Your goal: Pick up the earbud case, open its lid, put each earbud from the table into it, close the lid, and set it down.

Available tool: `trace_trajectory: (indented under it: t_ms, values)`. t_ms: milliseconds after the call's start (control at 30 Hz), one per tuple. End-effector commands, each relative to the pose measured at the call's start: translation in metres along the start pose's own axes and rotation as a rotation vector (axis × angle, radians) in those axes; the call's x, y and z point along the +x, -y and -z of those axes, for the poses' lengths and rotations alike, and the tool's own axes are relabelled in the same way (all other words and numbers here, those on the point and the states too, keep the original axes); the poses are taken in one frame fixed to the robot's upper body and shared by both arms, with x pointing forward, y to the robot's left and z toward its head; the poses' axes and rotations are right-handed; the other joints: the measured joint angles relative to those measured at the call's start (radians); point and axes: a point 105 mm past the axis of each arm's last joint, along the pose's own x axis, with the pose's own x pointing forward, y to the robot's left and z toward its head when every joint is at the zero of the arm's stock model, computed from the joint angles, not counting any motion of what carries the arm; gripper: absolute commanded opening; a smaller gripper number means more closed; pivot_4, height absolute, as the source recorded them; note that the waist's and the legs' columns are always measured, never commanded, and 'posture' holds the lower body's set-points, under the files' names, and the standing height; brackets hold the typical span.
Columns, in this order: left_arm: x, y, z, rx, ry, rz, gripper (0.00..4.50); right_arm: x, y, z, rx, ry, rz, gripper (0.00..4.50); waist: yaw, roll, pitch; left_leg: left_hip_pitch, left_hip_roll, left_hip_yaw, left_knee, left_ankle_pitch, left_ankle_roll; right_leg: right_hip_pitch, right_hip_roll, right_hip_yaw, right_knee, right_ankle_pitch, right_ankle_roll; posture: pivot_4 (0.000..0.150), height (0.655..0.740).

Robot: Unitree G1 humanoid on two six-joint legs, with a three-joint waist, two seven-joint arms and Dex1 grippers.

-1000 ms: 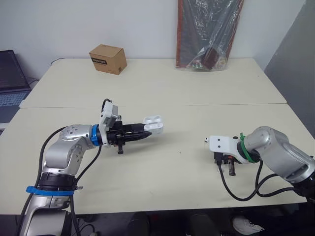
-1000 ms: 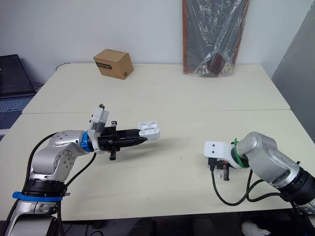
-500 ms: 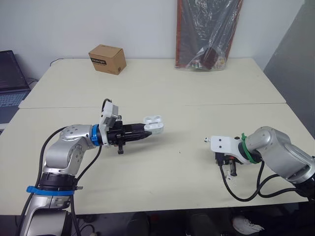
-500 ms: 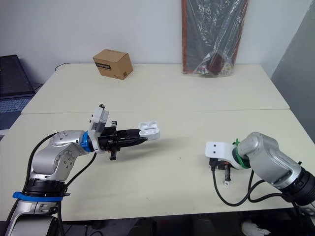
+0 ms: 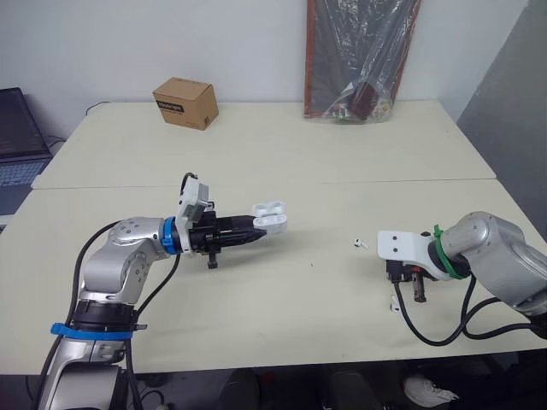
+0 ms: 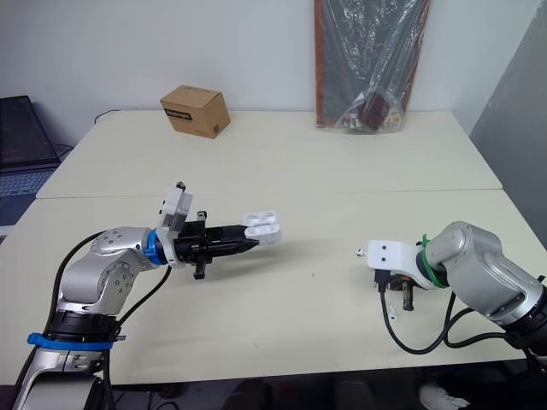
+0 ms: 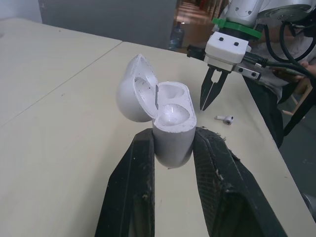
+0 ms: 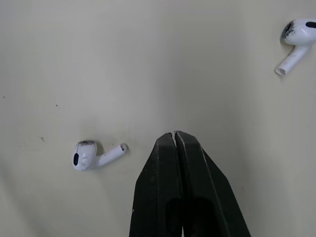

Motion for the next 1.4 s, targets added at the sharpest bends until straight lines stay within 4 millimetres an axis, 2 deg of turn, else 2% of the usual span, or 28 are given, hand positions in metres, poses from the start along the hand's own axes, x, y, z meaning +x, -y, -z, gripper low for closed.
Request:
trace_trajectory:
  t_ms: [33, 433, 800, 1400]
  values:
    - [0.002, 0.002, -0.008, 0.042, 0.01, 0.01, 0.79, -0.003, -0.008, -0.002, -0.017, 0.01, -0.022, 0.03, 0.0, 0.0, 0.0, 0.0, 0.0, 0.0, 0.0, 0.0, 0.0, 0.0, 0.0, 0.0, 0.0, 0.0, 0.0, 0.15, 0.74]
    - [0.001, 0.003, -0.009, 0.041, 0.009, 0.009, 0.79, 0.007, -0.012, 0.01, 0.012, -0.023, -0.03, 0.03, 0.0, 0.0, 0.0, 0.0, 0.0, 0.0, 0.0, 0.0, 0.0, 0.0, 0.0, 0.0, 0.0, 0.0, 0.0, 0.15, 0.74]
    - [0.002, 0.004, -0.008, 0.037, 0.011, 0.011, 0.79, 0.001, -0.02, 0.023, 0.017, -0.069, -0.055, 0.03, 0.002, 0.0, 0.0, 0.0, 0.0, 0.0, 0.0, 0.0, 0.0, 0.0, 0.0, 0.0, 0.0, 0.0, 0.0, 0.15, 0.74]
    - [0.003, 0.005, -0.008, 0.034, 0.014, 0.017, 0.79, -0.008, -0.029, 0.028, 0.016, -0.088, -0.083, 0.03, 0.002, 0.0, 0.0, 0.0, 0.0, 0.0, 0.0, 0.0, 0.0, 0.0, 0.0, 0.0, 0.0, 0.0, 0.0, 0.15, 0.74]
